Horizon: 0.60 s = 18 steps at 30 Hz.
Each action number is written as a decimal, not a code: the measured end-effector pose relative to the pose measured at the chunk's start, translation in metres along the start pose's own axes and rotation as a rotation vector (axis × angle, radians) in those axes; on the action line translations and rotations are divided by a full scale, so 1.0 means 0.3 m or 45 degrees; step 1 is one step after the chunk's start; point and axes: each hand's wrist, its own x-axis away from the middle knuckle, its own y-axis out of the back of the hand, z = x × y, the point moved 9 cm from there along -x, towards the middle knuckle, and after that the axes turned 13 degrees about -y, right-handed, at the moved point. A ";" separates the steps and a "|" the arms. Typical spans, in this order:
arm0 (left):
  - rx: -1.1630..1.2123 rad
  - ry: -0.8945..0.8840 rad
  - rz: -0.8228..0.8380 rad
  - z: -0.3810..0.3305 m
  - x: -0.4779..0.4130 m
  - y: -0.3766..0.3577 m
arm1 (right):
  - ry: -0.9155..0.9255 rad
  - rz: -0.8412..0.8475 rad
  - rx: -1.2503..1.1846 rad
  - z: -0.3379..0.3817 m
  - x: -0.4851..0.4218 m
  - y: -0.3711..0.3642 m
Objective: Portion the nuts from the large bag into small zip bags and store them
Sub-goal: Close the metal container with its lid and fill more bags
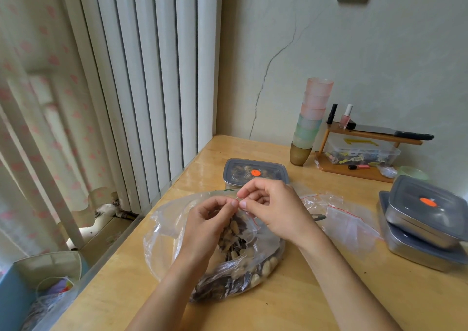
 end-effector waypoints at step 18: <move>-0.029 0.027 -0.019 0.014 -0.002 0.010 | 0.040 -0.017 0.007 0.026 0.015 -0.004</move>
